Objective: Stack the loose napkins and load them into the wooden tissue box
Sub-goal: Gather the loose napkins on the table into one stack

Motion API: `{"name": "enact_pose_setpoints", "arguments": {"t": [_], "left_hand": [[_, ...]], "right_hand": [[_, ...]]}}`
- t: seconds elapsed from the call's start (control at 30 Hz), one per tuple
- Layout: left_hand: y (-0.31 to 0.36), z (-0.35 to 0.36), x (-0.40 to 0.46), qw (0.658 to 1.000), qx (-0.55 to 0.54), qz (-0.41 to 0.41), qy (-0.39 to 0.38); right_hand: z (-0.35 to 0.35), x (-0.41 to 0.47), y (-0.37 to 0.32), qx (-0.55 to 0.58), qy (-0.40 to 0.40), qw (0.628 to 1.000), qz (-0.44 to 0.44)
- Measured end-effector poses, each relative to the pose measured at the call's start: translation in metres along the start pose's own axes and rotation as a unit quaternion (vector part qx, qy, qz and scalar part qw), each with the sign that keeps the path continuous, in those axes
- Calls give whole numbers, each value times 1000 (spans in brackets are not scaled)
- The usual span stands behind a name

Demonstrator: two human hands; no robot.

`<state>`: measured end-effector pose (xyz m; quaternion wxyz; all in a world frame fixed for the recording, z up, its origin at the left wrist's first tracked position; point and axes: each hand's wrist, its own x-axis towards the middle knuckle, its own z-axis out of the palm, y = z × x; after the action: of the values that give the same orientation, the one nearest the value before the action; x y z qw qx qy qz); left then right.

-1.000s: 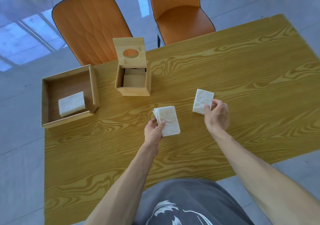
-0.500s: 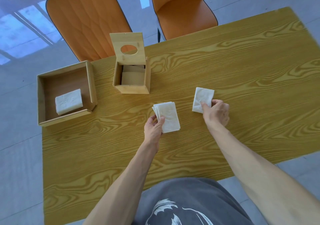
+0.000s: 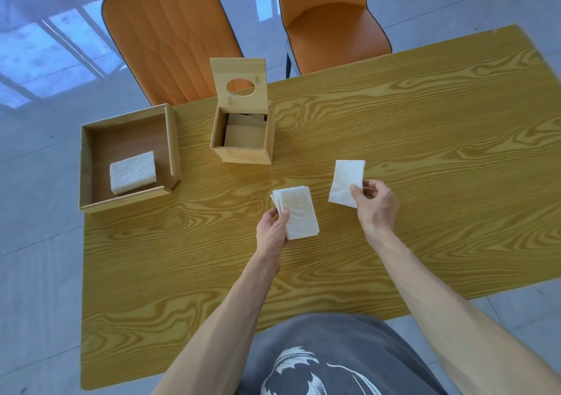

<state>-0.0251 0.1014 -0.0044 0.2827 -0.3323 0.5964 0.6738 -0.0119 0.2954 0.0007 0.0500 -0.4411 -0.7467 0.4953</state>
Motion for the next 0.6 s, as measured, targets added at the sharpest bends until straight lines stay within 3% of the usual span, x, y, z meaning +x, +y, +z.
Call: {"name": "enact_pose_setpoints", "arguments": {"t": [0.17, 0.3, 0.6], "left_hand": [[-4, -9, -5, 1000, -16, -3, 10], [-8, -18, -8, 999, -32, -14, 17], [-13, -34, -16, 998, -55, -18, 6]], "right_hand": [[6, -24, -3, 138, -143, 979, 37], [17, -45, 1, 145, -227, 962, 39], [41, -76, 15, 79, -263, 962, 11]]}}
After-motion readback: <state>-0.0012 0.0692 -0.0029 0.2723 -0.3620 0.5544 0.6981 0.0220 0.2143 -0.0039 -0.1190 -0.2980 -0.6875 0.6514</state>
